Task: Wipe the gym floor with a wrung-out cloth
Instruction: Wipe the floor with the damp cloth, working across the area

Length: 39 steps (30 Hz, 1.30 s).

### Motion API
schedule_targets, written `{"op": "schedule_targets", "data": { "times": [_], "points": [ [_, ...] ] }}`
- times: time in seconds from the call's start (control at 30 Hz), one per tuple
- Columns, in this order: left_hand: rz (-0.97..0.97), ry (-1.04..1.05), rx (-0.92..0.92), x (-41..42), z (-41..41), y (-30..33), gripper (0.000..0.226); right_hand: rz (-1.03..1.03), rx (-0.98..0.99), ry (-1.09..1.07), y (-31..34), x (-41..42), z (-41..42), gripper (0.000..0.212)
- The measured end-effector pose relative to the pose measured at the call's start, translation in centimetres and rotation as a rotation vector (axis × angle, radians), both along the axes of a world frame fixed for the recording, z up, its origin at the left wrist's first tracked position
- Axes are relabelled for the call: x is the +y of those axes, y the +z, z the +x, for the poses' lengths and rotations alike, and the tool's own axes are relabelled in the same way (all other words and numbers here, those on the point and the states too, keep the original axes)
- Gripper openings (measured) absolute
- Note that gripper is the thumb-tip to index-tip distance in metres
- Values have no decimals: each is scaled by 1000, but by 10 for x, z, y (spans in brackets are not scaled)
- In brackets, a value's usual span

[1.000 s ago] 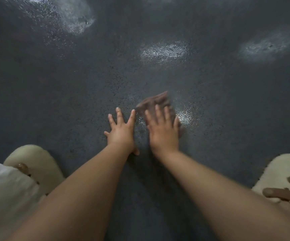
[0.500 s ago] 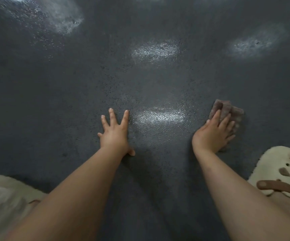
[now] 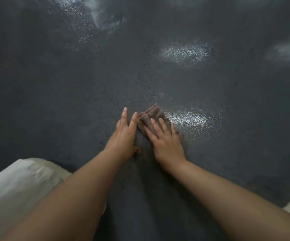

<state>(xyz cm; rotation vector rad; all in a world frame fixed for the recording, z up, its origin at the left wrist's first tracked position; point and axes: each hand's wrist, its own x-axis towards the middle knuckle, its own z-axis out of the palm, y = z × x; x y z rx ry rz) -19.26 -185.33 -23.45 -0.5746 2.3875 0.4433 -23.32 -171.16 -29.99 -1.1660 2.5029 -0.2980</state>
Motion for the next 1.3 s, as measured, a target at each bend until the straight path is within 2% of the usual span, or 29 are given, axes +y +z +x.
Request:
{"op": "schedule_targets", "data": {
  "times": [0.07,0.13,0.3,0.43,0.6,0.73,0.83,0.93,1.0,1.1,1.3],
  "points": [
    [-67,11,-79,-12,6,1,120,9,59,129,-5,13,-27,56],
    [-105,31,-152,-19,14,0,122,-9,117,112,-6,21,-64,54],
    [-74,96,-154,-19,23,-5,122,84,76,-443,6,20,-147,51],
    [-65,113,-141,-21,23,-7,122,94,47,-588,6,-11,-140,53],
    [-70,118,-138,-21,22,-8,122,46,-10,-284,9,-59,-74,57],
    [-81,102,-122,-23,25,-10,125,20,-154,-53,17,-68,3,65],
    [-54,136,-120,-27,27,-8,125,142,-197,67,21,-60,25,75],
    [8,172,-129,-28,29,6,118,246,-214,178,37,-56,13,64],
    [27,221,-89,-22,35,19,107,288,-239,191,55,-48,6,60],
    [16,263,-5,-7,48,43,91,310,-234,64,87,-25,8,57],
    [1,299,151,19,74,101,89,301,-206,-96,154,13,26,51]
  ]
}}
